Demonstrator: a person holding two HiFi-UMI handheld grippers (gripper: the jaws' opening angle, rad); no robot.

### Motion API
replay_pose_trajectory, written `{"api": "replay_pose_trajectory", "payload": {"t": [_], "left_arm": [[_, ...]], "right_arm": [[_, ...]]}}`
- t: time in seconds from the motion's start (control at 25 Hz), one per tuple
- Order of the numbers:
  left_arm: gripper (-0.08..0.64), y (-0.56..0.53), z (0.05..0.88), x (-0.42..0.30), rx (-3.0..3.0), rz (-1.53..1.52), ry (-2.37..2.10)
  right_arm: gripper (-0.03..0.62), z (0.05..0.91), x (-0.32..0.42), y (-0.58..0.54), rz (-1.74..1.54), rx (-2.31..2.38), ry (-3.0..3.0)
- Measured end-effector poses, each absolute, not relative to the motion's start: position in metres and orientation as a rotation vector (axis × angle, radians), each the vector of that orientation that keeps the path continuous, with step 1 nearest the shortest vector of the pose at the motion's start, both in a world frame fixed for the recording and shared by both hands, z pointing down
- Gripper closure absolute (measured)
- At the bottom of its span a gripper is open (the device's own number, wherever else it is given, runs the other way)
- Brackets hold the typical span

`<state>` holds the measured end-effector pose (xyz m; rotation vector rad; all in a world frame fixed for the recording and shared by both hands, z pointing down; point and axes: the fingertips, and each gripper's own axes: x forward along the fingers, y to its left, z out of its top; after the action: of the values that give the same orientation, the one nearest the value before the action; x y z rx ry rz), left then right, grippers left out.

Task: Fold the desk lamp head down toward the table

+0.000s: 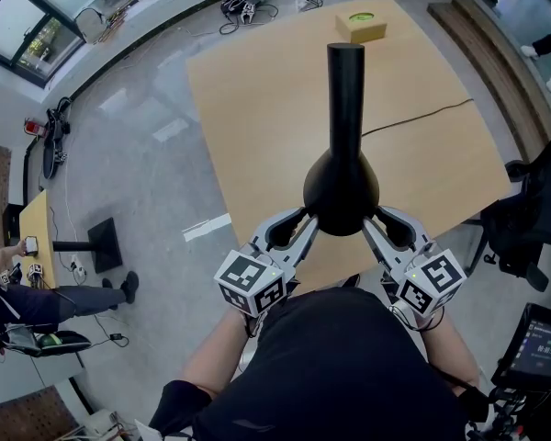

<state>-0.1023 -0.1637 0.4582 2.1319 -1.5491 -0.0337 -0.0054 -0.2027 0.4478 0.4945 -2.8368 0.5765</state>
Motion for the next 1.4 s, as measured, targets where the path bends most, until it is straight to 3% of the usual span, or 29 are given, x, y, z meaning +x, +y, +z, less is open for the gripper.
{"api": "replay_pose_trajectory", "payload": {"t": [1.4], "left_arm": [[0.474,-0.1645,0.4599,-0.1039,2.12,-0.043,-1.55]], "right_arm": [[0.483,0.4497,-0.0064,-0.2046,0.572,0.507,-2.84]]}}
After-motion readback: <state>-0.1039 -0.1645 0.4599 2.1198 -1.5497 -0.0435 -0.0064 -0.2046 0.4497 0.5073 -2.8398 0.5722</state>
